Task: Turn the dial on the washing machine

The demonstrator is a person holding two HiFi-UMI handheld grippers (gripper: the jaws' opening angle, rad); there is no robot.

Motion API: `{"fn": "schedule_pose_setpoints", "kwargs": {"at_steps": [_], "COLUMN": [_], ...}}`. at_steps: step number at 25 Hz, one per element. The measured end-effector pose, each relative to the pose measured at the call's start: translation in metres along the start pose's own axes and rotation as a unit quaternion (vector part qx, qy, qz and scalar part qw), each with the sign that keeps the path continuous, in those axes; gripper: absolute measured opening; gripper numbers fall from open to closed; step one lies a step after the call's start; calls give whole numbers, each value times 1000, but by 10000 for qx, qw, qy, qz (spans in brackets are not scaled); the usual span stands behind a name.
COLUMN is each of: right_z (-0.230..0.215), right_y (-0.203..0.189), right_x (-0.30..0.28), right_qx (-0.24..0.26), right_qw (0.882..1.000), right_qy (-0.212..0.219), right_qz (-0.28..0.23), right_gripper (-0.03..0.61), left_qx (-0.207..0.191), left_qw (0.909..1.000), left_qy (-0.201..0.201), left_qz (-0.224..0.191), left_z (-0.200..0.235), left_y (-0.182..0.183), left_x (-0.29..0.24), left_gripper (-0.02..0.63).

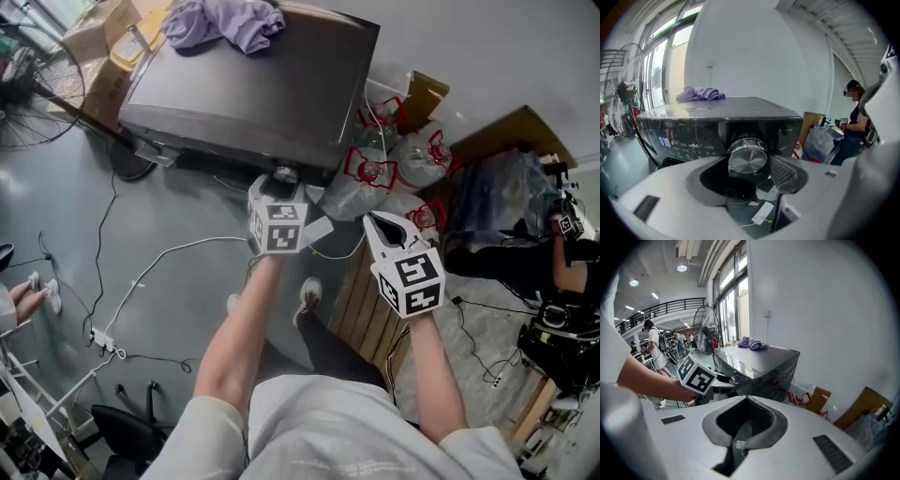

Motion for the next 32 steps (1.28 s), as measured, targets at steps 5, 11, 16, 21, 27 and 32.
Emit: {"fn": "schedule_pose_setpoints", "kwargs": {"at_steps": [5, 11, 16, 21, 27, 32], "right_z": [0, 1, 2, 4, 7, 7], "right_y": [-2, -5, -5, -3, -5, -4], "right_x": [1, 2, 0, -1, 2, 2], "right_qx": [-15, -22, -21, -2, 31, -138], "right_qw": [10000, 10000, 10000, 10000, 9999, 9998], "right_qy": [-14, -6, 19, 53, 73, 147], "right_qz": [7, 37, 41, 60, 88, 56], "right_gripper": [14, 14, 14, 14, 14, 14], "left_qx": [-451, -1069, -740, 285, 2163, 2706], "left_qw": [9988, 9934, 9973, 9970, 9707, 9502], "left_qy": [179, 362, -7, -613, -963, -1483], "left_qz": [107, 225, -20, -368, -415, -431], "left_z": [-1, -2, -6, -9, 1, -5], "left_y": [-1, -2, 0, 9, -5, -9], "left_x": [0, 0, 2, 6, 6, 1], "left_gripper": [273, 270, 276, 319, 319, 319]}}
Point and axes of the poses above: the fingertips, and each gripper's own axes: x backward along the fingers, z to its left, y out of its top, the point moved 1 cm from there along x, backward along the fingers, and after that the axes turned 9 degrees about -y, right-handed, at the moved point
